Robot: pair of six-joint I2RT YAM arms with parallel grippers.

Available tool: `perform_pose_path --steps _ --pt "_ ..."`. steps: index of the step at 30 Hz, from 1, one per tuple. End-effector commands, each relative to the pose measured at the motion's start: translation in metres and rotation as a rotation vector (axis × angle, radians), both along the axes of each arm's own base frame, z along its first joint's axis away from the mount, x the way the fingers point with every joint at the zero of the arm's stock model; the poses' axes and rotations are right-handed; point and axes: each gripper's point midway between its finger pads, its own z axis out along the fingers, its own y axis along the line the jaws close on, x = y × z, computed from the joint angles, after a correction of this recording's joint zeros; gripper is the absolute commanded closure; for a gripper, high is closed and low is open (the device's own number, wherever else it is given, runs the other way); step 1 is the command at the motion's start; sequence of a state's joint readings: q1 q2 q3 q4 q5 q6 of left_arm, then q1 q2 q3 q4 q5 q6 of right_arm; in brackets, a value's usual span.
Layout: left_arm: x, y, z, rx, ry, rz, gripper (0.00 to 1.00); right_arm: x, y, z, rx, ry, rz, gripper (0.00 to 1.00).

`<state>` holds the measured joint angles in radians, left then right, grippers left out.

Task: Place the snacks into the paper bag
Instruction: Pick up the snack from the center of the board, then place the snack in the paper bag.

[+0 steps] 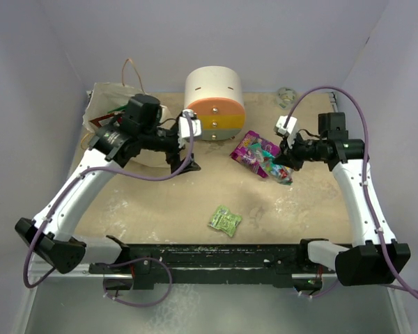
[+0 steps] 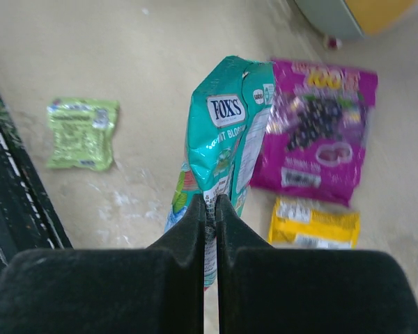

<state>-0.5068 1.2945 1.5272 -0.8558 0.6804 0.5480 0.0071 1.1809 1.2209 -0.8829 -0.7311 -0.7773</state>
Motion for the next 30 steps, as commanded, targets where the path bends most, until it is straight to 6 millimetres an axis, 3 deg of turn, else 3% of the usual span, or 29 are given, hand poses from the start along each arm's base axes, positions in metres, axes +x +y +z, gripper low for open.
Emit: perform_pose_path --steps 1,6,12,21,26,30 --pt "-0.008 -0.039 0.004 -0.037 -0.048 -0.181 0.02 -0.016 0.05 0.054 0.2 -0.041 0.167 1.0" --pt "-0.012 -0.058 0.016 -0.099 -0.092 -0.296 0.01 -0.027 0.075 0.08 0.279 -0.064 0.266 1.0" --pt "0.004 -0.072 0.021 -0.115 -0.114 -0.325 0.01 -0.038 0.087 0.095 0.342 -0.067 0.339 1.0" --pt "0.006 -0.091 0.017 -0.179 -0.04 -0.388 0.03 -0.049 0.097 0.112 0.416 -0.078 0.421 1.0" --pt "-0.001 -0.1 0.01 -0.216 0.033 -0.43 0.1 -0.053 0.1 0.118 0.443 -0.082 0.456 1.0" --pt "-0.007 -0.103 0.006 -0.233 0.07 -0.45 0.25 -0.055 0.101 0.118 0.454 -0.095 0.474 1.0"
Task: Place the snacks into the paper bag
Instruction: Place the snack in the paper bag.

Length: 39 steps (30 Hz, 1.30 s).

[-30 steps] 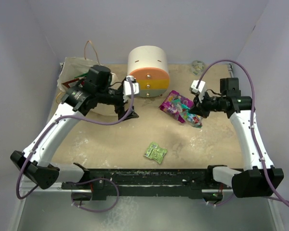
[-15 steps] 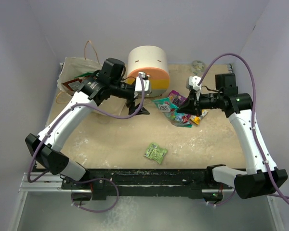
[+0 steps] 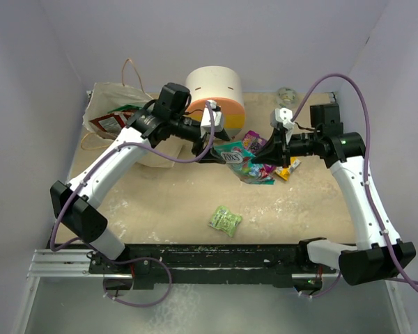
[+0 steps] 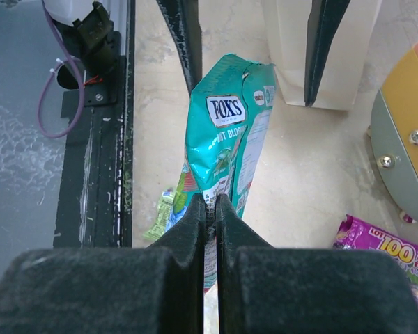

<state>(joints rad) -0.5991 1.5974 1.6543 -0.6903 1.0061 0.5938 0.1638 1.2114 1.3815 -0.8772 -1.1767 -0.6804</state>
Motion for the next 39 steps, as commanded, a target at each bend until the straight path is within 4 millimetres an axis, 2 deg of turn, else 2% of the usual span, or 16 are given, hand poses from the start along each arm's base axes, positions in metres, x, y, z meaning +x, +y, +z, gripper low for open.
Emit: perform_pose_path --steps 1,8,12,18,23,27,29,34,38,39 --pt "-0.014 -0.009 0.015 -0.078 0.018 -0.077 0.29 -0.011 0.008 0.026 0.085 -0.07 0.076 1.0" --pt "-0.023 -0.009 0.008 -0.093 0.059 -0.105 0.56 -0.013 0.009 0.028 0.109 -0.082 0.06 1.0" --pt "-0.025 -0.009 0.008 -0.101 0.069 -0.111 0.69 -0.012 0.009 0.022 0.105 -0.08 0.052 1.0" --pt "-0.025 -0.005 0.011 -0.093 0.034 -0.089 1.0 -0.008 0.006 0.016 0.091 -0.089 0.013 1.0" --pt "-0.023 0.005 0.011 -0.05 -0.056 -0.057 1.0 -0.002 -0.001 0.008 0.037 -0.118 -0.067 0.64" --pt "-0.022 0.018 0.012 -0.003 -0.145 -0.028 1.0 0.001 -0.013 -0.008 -0.013 -0.124 -0.166 0.41" --pt "-0.02 0.025 0.012 0.024 -0.191 -0.013 1.0 0.003 -0.018 -0.012 -0.025 -0.14 -0.214 0.37" --pt "-0.009 0.05 0.026 0.064 -0.288 0.052 1.0 0.01 -0.035 -0.034 -0.093 -0.155 -0.31 0.36" --pt "-0.002 0.073 0.038 0.107 -0.359 0.113 1.0 0.027 -0.046 -0.062 -0.179 -0.148 -0.361 0.37" --pt "-0.002 0.078 0.043 0.114 -0.38 0.125 1.0 0.032 -0.049 -0.077 -0.208 -0.129 -0.375 0.37"
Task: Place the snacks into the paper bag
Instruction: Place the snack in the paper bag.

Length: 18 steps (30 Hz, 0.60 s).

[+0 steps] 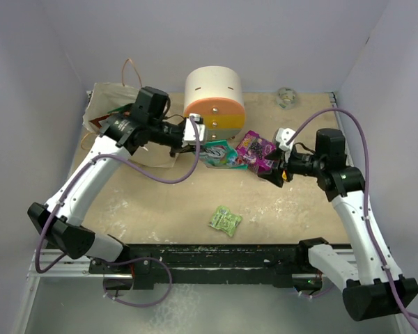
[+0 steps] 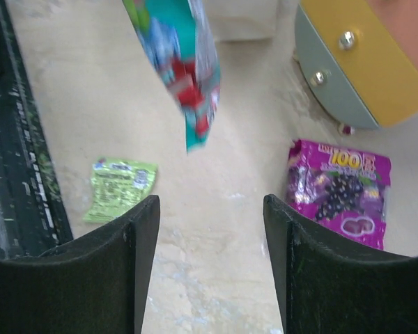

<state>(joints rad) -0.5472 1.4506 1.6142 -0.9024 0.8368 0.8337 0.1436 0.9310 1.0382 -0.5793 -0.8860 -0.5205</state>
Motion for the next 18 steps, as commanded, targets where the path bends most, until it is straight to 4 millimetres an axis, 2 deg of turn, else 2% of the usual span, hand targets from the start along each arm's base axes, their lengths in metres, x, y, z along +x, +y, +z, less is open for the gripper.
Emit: perform_pose_path --steps 1,5,11,15,18 --pt "0.003 0.028 0.05 -0.011 -0.213 0.033 1.0 0.028 -0.017 -0.04 -0.113 0.011 -0.094 0.37" --pt "0.004 0.053 0.078 -0.027 -0.274 0.093 1.0 0.035 -0.019 -0.07 -0.144 0.07 -0.089 0.38" --pt "0.004 0.095 0.124 -0.042 -0.392 0.233 1.0 0.038 -0.023 -0.076 -0.168 0.08 -0.11 0.34" --pt "0.01 0.132 0.149 -0.01 -0.481 0.392 1.0 0.039 -0.028 -0.077 -0.183 0.066 -0.143 0.33" --pt "0.012 0.159 0.166 0.059 -0.568 0.504 1.0 0.046 -0.042 -0.081 -0.224 0.044 -0.195 0.32"
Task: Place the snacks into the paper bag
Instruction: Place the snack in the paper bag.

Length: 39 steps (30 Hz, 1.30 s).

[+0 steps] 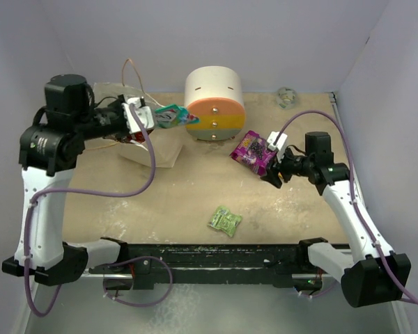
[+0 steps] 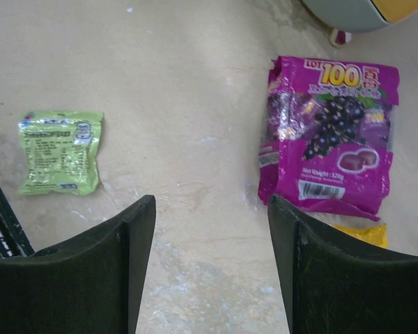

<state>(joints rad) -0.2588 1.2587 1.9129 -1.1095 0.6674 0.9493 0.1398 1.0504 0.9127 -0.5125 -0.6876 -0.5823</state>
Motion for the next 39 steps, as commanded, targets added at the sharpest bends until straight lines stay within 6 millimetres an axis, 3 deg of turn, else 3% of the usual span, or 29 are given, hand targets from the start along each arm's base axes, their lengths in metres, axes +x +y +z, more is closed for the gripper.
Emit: perform_pose_path --steps 1,8,19,29,39 --pt "-0.001 0.041 0.04 0.077 -0.178 0.175 1.0 0.014 -0.021 0.001 -0.062 -0.074 -0.073 0.32" --pt "0.013 0.091 0.05 0.205 -0.247 0.416 1.0 0.015 -0.033 0.012 -0.017 -0.111 -0.133 0.26" --pt "0.073 0.132 0.021 0.509 -0.319 0.566 1.0 0.016 -0.041 0.018 -0.003 -0.134 -0.182 0.17" --pt "0.112 0.132 0.026 0.547 -0.403 0.485 1.0 0.014 -0.04 0.017 0.002 -0.134 -0.178 0.13" --pt "0.139 0.138 0.007 0.609 -0.434 0.329 1.0 0.015 -0.042 0.014 -0.005 -0.128 -0.181 0.11"
